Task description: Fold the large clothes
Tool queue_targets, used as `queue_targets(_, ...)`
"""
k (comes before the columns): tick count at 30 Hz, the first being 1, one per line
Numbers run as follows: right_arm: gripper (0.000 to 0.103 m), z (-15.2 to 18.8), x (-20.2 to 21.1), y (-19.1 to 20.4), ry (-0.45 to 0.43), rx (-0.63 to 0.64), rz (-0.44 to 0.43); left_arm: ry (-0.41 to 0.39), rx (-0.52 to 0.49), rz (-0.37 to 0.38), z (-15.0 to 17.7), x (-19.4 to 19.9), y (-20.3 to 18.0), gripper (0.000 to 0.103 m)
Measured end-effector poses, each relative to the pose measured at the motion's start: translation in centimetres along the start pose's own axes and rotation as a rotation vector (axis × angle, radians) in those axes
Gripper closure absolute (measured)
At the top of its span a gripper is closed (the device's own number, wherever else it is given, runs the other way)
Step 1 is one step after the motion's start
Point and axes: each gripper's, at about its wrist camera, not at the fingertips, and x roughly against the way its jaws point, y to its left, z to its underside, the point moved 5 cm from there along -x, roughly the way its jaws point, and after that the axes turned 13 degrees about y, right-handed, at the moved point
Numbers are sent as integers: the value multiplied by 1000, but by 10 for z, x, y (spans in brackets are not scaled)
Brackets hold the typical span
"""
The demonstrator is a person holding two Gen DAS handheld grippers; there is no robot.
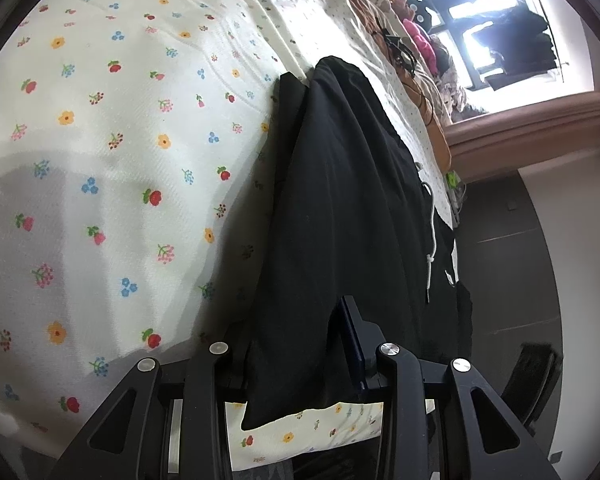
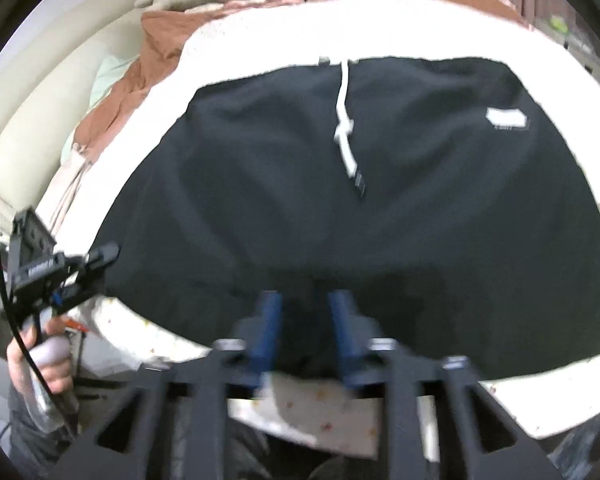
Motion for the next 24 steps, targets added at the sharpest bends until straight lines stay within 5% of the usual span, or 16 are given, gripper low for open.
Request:
queue_targets(5,59,-34,-14,0,10,-23,-39,-4,1,2,1,-1,-1,66)
queue_targets(12,88,-68,-61,13,78,-47,-59,0,9,6,0,-1,0,66)
queue_targets(24,101,-147,-94,-7,86,-181,-78,0,15,19,0,0,2,66)
